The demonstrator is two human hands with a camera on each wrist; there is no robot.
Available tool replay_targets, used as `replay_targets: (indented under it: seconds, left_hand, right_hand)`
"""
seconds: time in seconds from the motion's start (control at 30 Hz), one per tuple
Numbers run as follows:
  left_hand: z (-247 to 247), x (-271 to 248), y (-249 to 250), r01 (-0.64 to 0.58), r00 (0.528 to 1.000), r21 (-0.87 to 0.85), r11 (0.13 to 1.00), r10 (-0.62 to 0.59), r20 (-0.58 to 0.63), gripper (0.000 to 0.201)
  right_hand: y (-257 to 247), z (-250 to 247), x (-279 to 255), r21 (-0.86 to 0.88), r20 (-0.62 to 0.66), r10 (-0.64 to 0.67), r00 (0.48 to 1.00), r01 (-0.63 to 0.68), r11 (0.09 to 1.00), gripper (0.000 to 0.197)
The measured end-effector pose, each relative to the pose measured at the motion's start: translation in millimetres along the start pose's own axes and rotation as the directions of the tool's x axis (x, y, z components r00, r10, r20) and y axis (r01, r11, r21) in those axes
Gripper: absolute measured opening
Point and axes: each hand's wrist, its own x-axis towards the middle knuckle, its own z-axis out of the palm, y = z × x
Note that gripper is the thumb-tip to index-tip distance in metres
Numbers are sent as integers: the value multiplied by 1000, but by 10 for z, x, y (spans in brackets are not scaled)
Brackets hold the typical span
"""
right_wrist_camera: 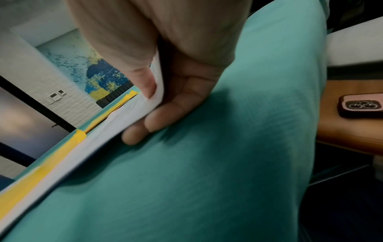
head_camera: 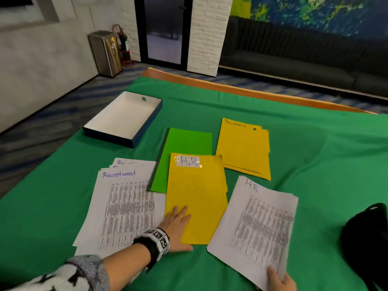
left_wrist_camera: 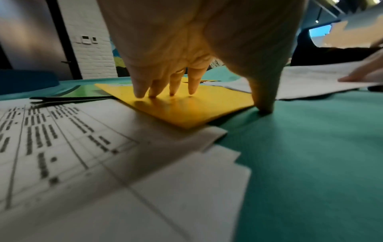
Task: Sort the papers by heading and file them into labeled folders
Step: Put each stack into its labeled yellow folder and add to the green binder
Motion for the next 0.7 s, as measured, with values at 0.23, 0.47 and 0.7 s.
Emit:
replay_targets:
  seconds: [0.23, 0.47, 0.7]
  left_hand:
    - [-110, -157, 133, -68, 994, 95, 993, 59, 92, 62]
    - [-220, -380, 56, -118, 936, -441, 890, -48, -347, 29]
    - [-232, -581, -102, -42, 802, -815, 577, -467, -372, 18]
  right_hand:
    - [166, -29, 70, 28, 10, -36, 999, 36, 999, 44]
    - [136, -79, 65, -15, 7, -54, 998, 55, 998, 39]
    - [113, -65, 48, -74, 6, -75, 997, 76, 994, 39]
